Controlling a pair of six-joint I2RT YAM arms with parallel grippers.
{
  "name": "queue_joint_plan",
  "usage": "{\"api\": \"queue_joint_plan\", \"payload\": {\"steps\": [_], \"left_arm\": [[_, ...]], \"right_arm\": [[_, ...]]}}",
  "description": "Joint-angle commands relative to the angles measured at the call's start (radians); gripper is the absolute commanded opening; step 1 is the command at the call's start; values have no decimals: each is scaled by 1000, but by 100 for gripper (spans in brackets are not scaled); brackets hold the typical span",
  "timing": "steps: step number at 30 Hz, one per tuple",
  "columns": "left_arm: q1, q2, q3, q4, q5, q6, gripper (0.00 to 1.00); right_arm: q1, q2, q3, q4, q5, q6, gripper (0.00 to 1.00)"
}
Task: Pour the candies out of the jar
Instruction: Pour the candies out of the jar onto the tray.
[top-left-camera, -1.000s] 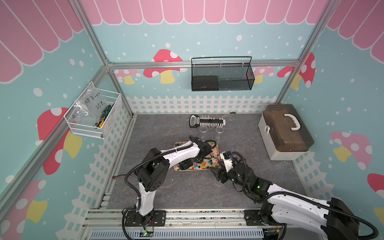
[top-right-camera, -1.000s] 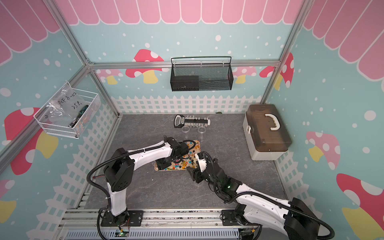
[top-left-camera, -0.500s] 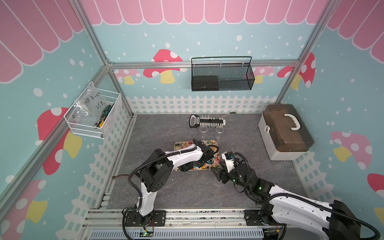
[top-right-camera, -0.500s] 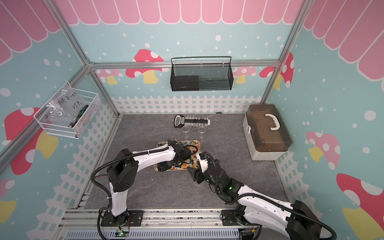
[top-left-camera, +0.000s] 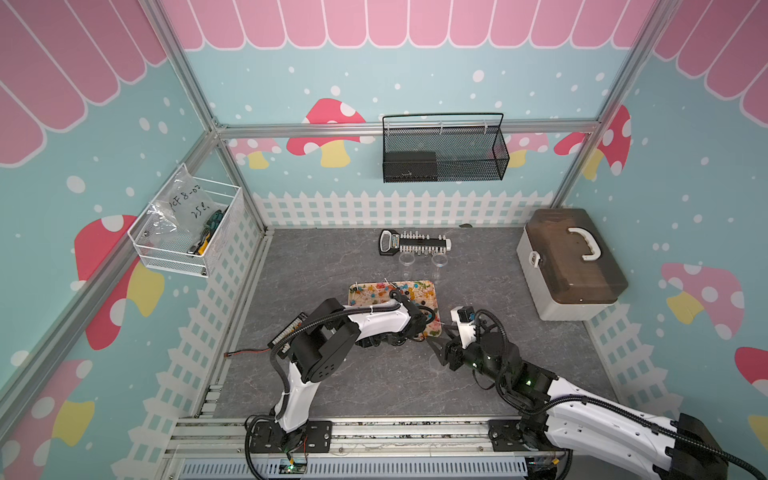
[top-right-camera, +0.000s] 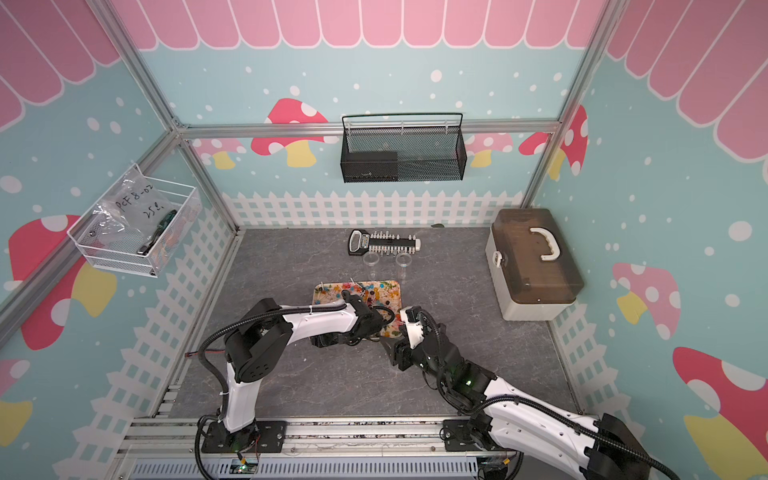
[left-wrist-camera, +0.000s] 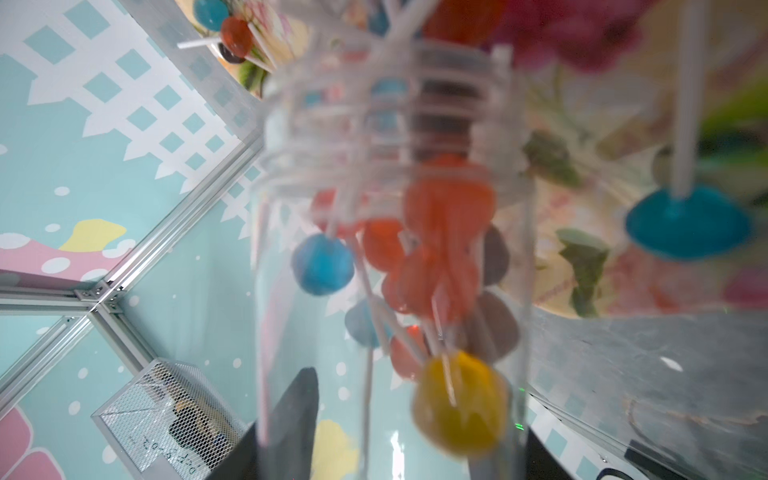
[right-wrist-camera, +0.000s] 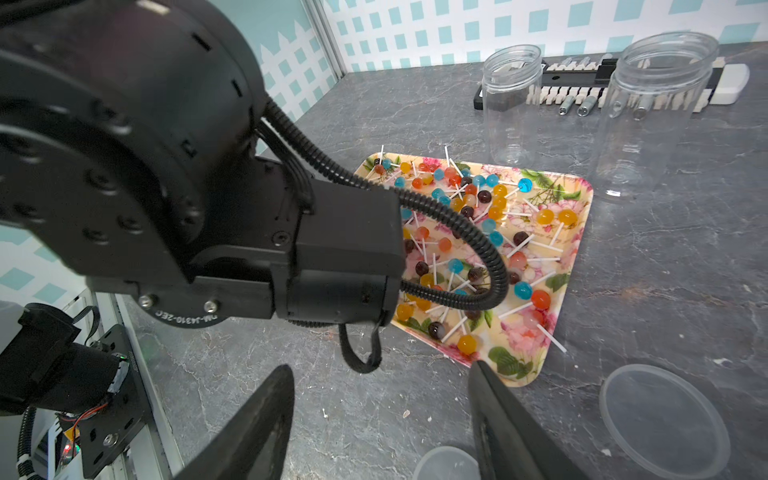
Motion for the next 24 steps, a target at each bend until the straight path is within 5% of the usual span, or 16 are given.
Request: {"api": "queue_joint_plan", "payload": {"steps": [1, 24], "left_arm": [[-4, -86, -28, -2, -63, 20, 39], [8, -200, -85, 3, -123, 52, 40]], "right_arm": [[-5, -8, -2, -11, 13, 12, 65], [-5, -119, -7, -116, 39, 30, 64]]}}
